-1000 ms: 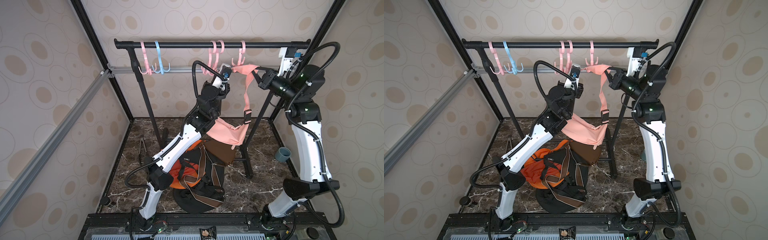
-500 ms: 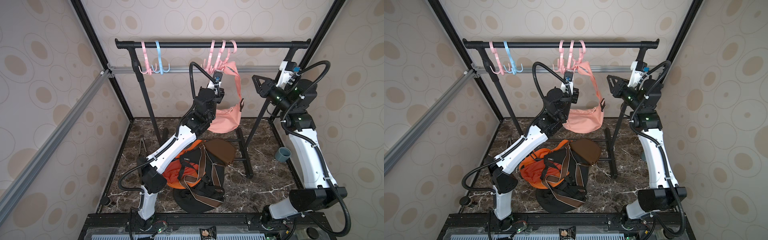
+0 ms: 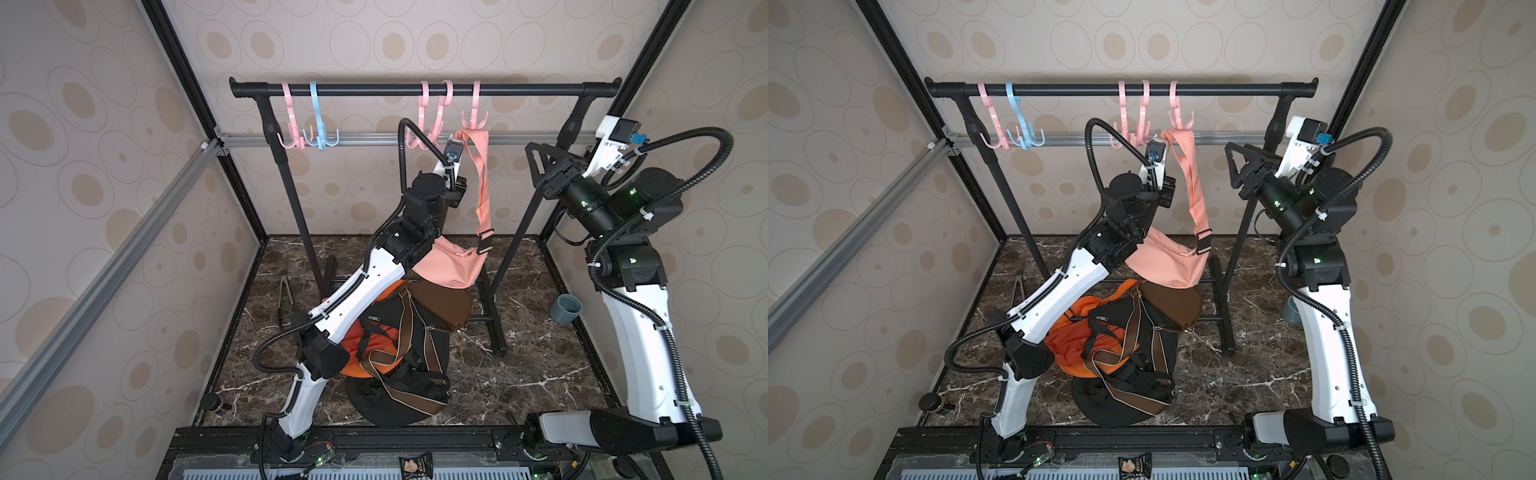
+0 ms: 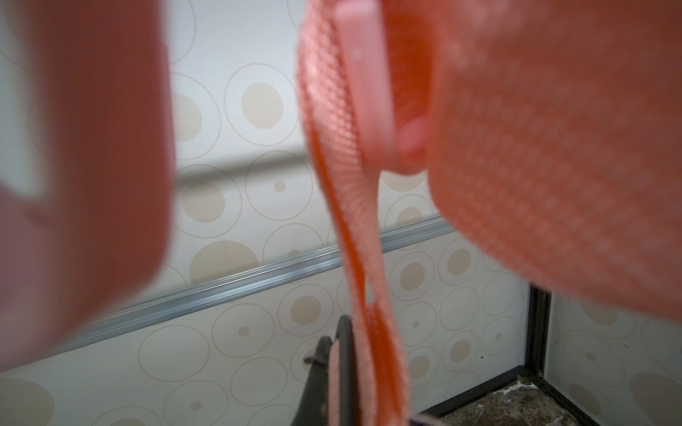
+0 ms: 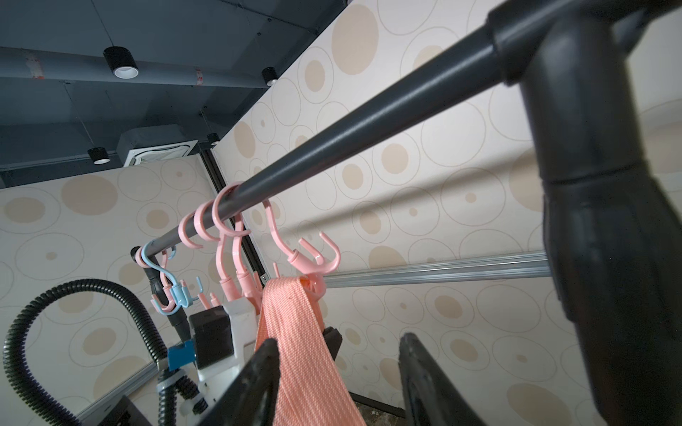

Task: Hang the bag on a hook
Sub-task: Hang the bag on the hook.

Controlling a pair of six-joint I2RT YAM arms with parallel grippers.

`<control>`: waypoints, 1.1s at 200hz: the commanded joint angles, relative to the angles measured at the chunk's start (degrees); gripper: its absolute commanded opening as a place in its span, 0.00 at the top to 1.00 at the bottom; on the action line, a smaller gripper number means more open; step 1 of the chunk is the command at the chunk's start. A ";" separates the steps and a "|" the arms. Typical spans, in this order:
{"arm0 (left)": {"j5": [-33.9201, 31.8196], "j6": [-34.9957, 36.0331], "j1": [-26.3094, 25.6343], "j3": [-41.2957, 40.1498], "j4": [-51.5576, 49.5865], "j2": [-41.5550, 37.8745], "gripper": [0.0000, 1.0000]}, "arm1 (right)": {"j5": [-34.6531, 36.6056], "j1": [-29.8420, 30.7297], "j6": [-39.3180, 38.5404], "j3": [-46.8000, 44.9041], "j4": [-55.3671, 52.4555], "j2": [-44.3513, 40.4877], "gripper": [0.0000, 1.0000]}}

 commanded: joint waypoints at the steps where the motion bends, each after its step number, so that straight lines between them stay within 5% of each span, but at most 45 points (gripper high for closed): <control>1: 2.79 -0.29 -2.29 2.53 -0.03 1.80 1.00 | -0.59 0.27 -1.00 1.69 -1.39 -0.39 0.46; 144: 11.37 -2.08 -7.49 10.67 4.98 10.77 1.00 | 3.06 0.32 -5.17 7.40 -7.48 -2.81 0.48; 169: 11.53 -1.54 -7.71 9.53 3.15 9.46 0.56 | 2.85 0.31 -4.59 7.34 -7.32 -2.73 0.48; 220: 10.16 2.06 -8.02 1.64 2.38 1.86 0.10 | 2.20 0.27 -3.25 6.79 -7.52 -2.25 0.48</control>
